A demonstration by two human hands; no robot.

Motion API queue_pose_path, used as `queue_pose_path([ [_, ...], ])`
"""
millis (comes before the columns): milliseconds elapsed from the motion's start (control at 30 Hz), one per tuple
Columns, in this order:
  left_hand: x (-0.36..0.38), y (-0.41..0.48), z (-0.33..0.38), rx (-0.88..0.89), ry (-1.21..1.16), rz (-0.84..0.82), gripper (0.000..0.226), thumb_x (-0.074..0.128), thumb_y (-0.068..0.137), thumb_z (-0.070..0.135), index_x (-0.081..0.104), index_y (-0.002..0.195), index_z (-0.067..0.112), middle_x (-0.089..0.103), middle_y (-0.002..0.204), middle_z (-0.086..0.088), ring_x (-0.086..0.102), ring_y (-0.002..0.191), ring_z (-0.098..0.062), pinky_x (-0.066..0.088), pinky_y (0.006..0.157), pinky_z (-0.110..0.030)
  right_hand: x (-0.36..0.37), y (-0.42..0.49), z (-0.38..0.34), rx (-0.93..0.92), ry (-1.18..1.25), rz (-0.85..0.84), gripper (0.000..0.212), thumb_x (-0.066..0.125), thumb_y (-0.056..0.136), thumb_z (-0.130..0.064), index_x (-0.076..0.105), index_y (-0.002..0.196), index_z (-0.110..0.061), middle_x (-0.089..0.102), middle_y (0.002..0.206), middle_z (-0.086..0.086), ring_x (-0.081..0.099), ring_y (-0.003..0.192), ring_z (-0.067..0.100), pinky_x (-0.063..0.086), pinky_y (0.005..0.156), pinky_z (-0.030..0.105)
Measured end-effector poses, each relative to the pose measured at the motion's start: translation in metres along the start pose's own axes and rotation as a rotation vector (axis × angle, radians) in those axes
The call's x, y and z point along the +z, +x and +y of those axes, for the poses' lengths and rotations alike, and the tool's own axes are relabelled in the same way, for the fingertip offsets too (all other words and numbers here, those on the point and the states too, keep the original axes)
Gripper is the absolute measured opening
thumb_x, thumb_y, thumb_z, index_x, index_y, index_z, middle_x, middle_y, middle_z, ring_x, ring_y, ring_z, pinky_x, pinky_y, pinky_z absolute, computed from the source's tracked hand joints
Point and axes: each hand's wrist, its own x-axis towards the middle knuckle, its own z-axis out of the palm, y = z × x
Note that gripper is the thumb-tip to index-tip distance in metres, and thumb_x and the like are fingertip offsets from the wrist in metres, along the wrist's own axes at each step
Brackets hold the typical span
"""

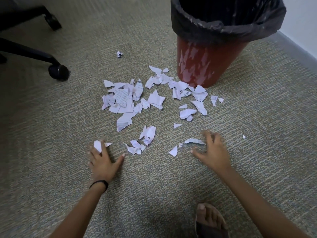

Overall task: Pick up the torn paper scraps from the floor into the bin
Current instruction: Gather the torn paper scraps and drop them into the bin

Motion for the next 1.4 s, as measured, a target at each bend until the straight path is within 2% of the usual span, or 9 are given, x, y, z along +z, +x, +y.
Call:
queue_pose_path([
  [200, -0.003, -0.012, 0.041, 0.132, -0.352, -0.189, 0.107, 0.072, 0.074, 0.049, 0.002, 0.151, 0.022, -0.009, 0.157, -0.015, -0.002, 0.146, -0.028, 0.012, 0.118, -0.043, 0.014, -0.001, -0.052, -0.034, 0.155, -0.214, 0.088, 0.077, 0.073, -0.025, 0.023, 0.143, -0.021, 0.02, 0.133, 0.011, 0.053, 0.111, 0.028, 0.046, 0.094, 0.034],
  [367, 0.016, -0.016, 0.075, 0.471, -0.091, -0.361, 0.117, 0.073, 0.072, 0.05, -0.013, 0.148, 0.027, -0.035, 0.147, 0.004, -0.019, 0.144, -0.024, 0.007, 0.12, -0.042, 0.013, 0.025, -0.096, -0.047, 0.752, -0.262, 0.085, 0.07, 0.079, -0.008, 0.022, 0.145, -0.033, 0.028, 0.128, -0.004, 0.052, 0.11, 0.015, 0.052, 0.089, 0.025],
  [500, 0.026, 0.0, 0.089, 0.609, 0.108, -0.034, 0.083, 0.053, 0.089, 0.04, -0.003, 0.149, 0.024, -0.015, 0.155, -0.004, -0.014, 0.144, -0.029, 0.007, 0.117, -0.053, -0.02, 0.056, -0.06, 0.056, 0.993, 0.08, 0.048, 0.061, 0.086, -0.004, 0.047, 0.125, -0.028, 0.053, 0.114, 0.003, 0.058, 0.096, 0.014, 0.047, 0.056, 0.006],
  [567, 0.031, -0.001, 0.095, 0.965, 0.267, 0.109, 0.063, 0.036, 0.094, 0.045, 0.011, 0.15, 0.028, 0.011, 0.158, -0.007, -0.001, 0.145, -0.03, 0.003, 0.114, -0.054, -0.035, 0.069, -0.016, 0.251, 0.856, 0.36, 0.037, 0.056, 0.086, 0.002, 0.055, 0.117, -0.017, 0.054, 0.109, 0.008, 0.058, 0.08, 0.017, 0.043, 0.048, 0.006],
  [700, 0.054, 0.001, 0.085, 1.629, 0.61, -0.021, 0.051, 0.025, 0.099, 0.04, 0.02, 0.149, 0.03, 0.021, 0.156, 0.002, 0.018, 0.144, -0.023, 0.004, 0.114, -0.049, -0.036, 0.08, 0.072, 0.719, 0.644, 0.563, 0.045, 0.057, 0.076, -0.006, 0.051, 0.121, -0.004, 0.05, 0.124, 0.025, 0.055, 0.107, 0.037, 0.044, 0.087, 0.033],
  [900, 0.027, 0.059, 0.066, 1.083, 0.635, 0.13, 0.067, 0.041, 0.082, 0.017, 0.026, 0.147, 0.024, 0.044, 0.145, -0.005, -0.013, 0.146, -0.02, 0.001, 0.114, -0.045, -0.033, 0.113, 0.047, 0.572, 0.835, 0.184, 0.035, 0.05, 0.084, 0.007, 0.054, 0.115, -0.01, 0.053, 0.108, 0.012, 0.048, 0.067, 0.02, 0.035, 0.036, 0.006],
  [1033, -0.012, 0.072, 0.071, 0.908, 0.571, 0.017, 0.092, 0.08, 0.06, 0.009, 0.034, 0.139, 0.018, 0.028, 0.153, -0.008, 0.011, 0.143, -0.03, 0.015, 0.107, -0.06, -0.067, 0.129, -0.006, 0.241, 0.82, -0.276, 0.034, 0.051, 0.091, -0.001, 0.057, 0.121, -0.016, 0.058, 0.12, 0.0, 0.057, 0.103, 0.017, 0.05, 0.079, 0.02],
  [1233, -0.03, 0.06, 0.072, -0.09, 0.086, -0.259, 0.114, 0.069, 0.073, 0.057, -0.011, 0.149, 0.029, -0.028, 0.152, -0.017, -0.02, 0.139, -0.046, 0.011, 0.106, -0.069, -0.098, 0.169, -0.015, 0.208, 0.556, -0.074, 0.053, 0.065, 0.084, -0.009, 0.047, 0.134, -0.011, 0.037, 0.142, 0.019, 0.042, 0.127, 0.035, 0.039, 0.102, 0.041],
  [1400, -0.022, 0.071, 0.068, -0.203, -0.044, -0.426, 0.118, 0.072, 0.074, 0.05, -0.019, 0.146, 0.029, -0.04, 0.146, -0.019, -0.025, 0.134, -0.053, 0.015, 0.106, -0.069, -0.079, 0.206, -0.026, 0.08, 0.361, -0.224, 0.085, 0.079, 0.072, -0.03, 0.032, 0.142, -0.022, 0.025, 0.148, 0.015, 0.029, 0.136, 0.032, 0.032, 0.107, 0.037],
])
